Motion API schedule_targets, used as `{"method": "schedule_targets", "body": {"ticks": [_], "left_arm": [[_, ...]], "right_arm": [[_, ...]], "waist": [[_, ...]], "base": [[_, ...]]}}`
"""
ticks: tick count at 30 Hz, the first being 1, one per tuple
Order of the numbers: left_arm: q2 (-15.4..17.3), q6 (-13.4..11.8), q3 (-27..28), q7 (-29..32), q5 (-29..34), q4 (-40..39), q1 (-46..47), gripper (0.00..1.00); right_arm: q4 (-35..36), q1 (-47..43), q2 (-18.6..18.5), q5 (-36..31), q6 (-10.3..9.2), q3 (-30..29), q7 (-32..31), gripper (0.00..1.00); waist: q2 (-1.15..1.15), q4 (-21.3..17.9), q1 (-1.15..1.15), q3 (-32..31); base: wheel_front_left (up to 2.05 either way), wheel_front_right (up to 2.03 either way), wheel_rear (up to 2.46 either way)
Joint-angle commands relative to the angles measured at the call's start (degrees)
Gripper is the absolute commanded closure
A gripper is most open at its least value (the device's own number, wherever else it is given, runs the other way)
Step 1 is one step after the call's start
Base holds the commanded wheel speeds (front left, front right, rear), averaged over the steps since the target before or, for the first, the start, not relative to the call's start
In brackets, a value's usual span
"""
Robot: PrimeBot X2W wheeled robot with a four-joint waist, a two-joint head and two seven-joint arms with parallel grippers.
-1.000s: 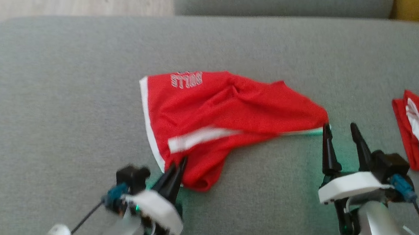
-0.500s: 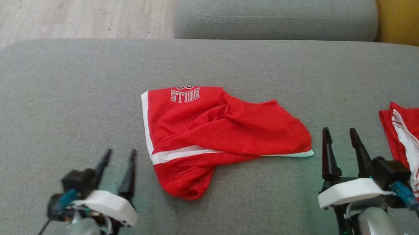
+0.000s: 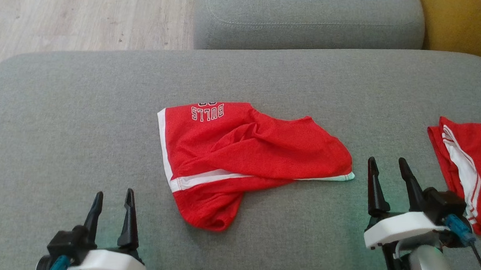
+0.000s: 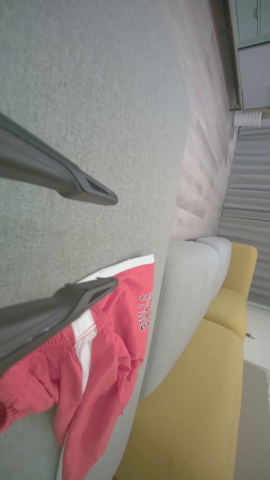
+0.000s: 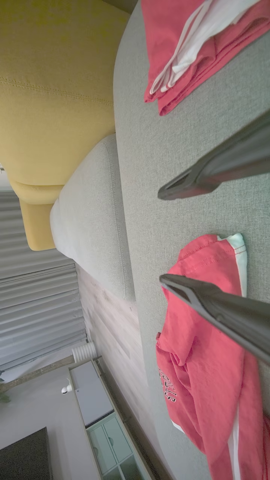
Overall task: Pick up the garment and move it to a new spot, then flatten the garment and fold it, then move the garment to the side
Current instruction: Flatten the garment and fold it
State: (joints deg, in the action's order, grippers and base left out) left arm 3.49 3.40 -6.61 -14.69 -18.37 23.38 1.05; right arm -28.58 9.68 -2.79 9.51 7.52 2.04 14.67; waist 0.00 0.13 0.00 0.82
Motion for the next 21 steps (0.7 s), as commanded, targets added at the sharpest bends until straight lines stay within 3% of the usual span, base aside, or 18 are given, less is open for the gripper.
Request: {"method": "schedule_targets", "body": {"ticks": [1, 7, 13, 21], "left_arm": [[-0.1, 0.5, 2.7, -0.3, 0.8, -1.4, 2.1, 0.00], [-0.6, 3.0, 2.3, -0.3, -0.5, 0.4, 3.0, 0.00], [-0.6, 4.0, -5.5, -0.3, -11.1, 4.4, 7.0, 0.00], [0.3, 4.1, -14.5, -0.3, -19.6, 5.3, 11.0, 0.00]], "right_arm": [[1.4, 1.2, -0.1, -0.2, -0.03, 1.7, 0.3, 0.00], [1.2, 1.6, -0.1, 0.1, -0.03, 2.5, 0.3, 0.00], [0.7, 1.6, -0.1, 0.2, -0.03, 3.6, 0.3, 0.00], [0.7, 2.1, -0.1, 0.2, -0.03, 4.0, 0.3, 0.00]], "waist": [[0.00, 0.0, 0.00, 0.0], [0.00, 0.1, 0.00, 0.2], [0.00, -0.1, 0.00, 1.3], [0.00, -0.3, 0.00, 2.8]], "base": [[0.00, 0.00, 0.00], [0.00, 0.00, 0.00], [0.00, 0.00, 0.00], [0.00, 0.00, 0.00]]}}
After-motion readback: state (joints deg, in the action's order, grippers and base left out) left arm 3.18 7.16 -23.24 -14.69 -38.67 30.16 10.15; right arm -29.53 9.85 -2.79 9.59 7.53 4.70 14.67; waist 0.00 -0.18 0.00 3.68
